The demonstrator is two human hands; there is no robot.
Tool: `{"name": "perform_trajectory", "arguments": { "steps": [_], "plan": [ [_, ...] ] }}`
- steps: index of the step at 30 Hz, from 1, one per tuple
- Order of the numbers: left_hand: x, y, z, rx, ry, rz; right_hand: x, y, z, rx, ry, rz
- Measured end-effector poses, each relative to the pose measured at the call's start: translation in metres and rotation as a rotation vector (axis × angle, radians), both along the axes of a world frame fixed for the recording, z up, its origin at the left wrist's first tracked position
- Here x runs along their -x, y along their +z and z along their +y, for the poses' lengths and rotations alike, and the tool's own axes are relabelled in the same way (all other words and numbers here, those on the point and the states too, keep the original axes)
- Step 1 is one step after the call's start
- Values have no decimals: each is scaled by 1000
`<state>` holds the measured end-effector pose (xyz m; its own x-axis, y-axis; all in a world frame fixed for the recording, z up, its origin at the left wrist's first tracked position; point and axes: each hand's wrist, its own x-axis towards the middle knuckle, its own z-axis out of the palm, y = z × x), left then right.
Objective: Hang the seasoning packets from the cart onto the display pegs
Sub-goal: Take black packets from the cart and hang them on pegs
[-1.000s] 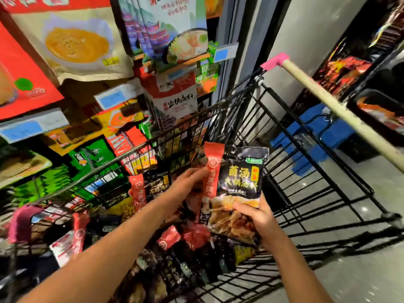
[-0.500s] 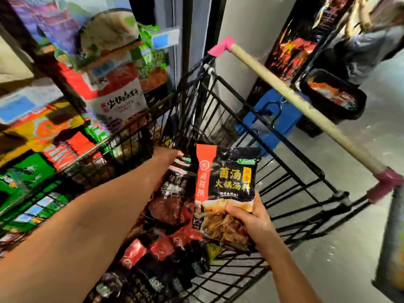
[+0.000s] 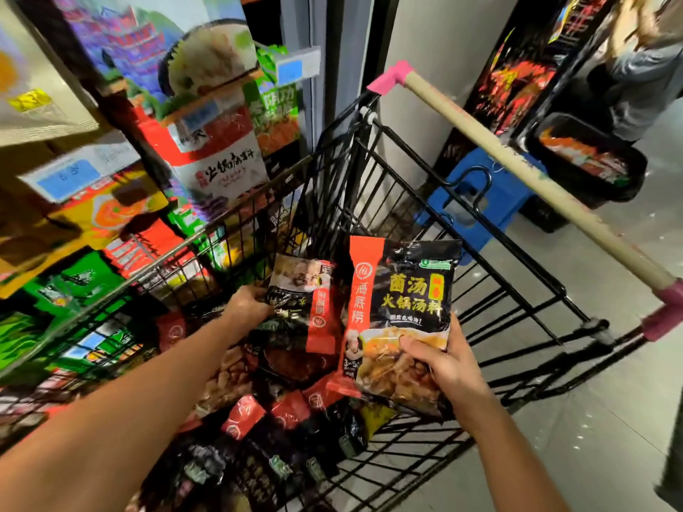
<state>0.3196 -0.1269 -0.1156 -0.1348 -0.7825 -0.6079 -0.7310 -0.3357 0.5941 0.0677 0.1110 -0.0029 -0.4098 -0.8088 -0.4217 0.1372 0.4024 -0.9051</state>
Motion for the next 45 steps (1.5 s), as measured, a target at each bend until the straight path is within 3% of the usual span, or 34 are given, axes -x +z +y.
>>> {"name": "perform_trajectory", "arguments": {
  "steps": [3,11,14,17,20,22,24,26,28,29,33,38,39,41,43,45],
  "plan": [
    [-13,5,18,65,-119,-35,-1,1,-9,-6,-20,-10],
    [-68,29,7,4,-406,-53,-25,-8,-21,10,57,-36],
    [-71,25,11,101,-361,2,-32,-11,-22,15,77,-30],
    [-64,24,17,286,-352,-132,-35,-14,-20,-14,83,-24],
    [-69,21,16,534,-156,-297,-33,-19,-18,-40,45,-12],
    [-77,21,29,487,130,-291,-33,-20,-17,-49,28,-10],
    [-83,19,54,184,392,-204,-34,-20,-16,-50,15,4],
    [-83,23,80,-205,581,71,-38,-20,-18,-54,26,19],
    [-80,27,101,-509,577,339,-41,-20,-20,-53,47,24],
    [-77,27,109,-550,511,413,-42,-19,-21,-40,62,18],
    [-70,33,115,-379,417,406,-46,-16,-23,11,108,16],
    [-131,64,80,-90,181,244,-46,-13,-26,22,119,-3],
    [-148,69,74,-14,205,204,-47,-13,-28,24,125,-10],
    [-175,63,67,124,472,193,-51,-15,-30,22,146,-4],
    [-176,43,72,48,814,375,-58,-19,-33,16,178,12],
    [-147,22,92,-126,891,568,-65,-25,-35,20,210,15]
  ]
}}
